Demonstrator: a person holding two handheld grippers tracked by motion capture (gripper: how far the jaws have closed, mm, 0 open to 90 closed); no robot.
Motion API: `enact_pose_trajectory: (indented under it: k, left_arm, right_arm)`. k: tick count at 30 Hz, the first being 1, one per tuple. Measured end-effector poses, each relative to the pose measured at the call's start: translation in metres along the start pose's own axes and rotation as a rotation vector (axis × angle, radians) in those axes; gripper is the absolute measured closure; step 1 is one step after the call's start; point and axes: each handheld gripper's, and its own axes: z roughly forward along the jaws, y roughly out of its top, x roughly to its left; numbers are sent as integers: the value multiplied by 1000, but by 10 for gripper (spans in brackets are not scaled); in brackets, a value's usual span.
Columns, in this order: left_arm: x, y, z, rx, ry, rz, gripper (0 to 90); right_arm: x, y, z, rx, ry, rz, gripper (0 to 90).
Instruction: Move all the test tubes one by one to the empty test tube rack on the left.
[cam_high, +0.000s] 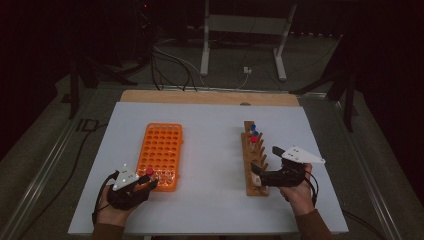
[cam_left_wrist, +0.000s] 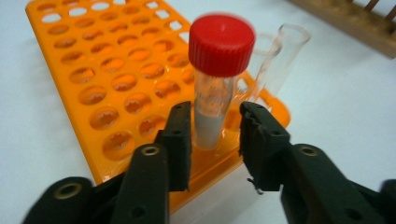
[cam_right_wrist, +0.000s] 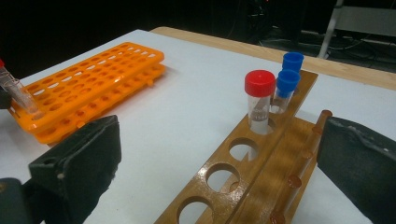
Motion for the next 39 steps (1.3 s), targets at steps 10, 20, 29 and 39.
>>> enact_pose_trajectory:
  k: [10,20,29,39]
  left_arm:
    - [1,8,-10,-141,-74,-15,465]
    - [2,24,-13,-227,-57,-38,280]
    - [6,37,-10,-258,-24,-77,129]
    - [6,46,-4,-271,0,-103,6]
  right_arm:
    - [-3,5,5,7,4,-1,2]
    - [-9,12,24,44,-53,-49,159]
    - [-18,11,49,99,-118,-60,508]
    - [-22,12,64,141,-108,-54,673]
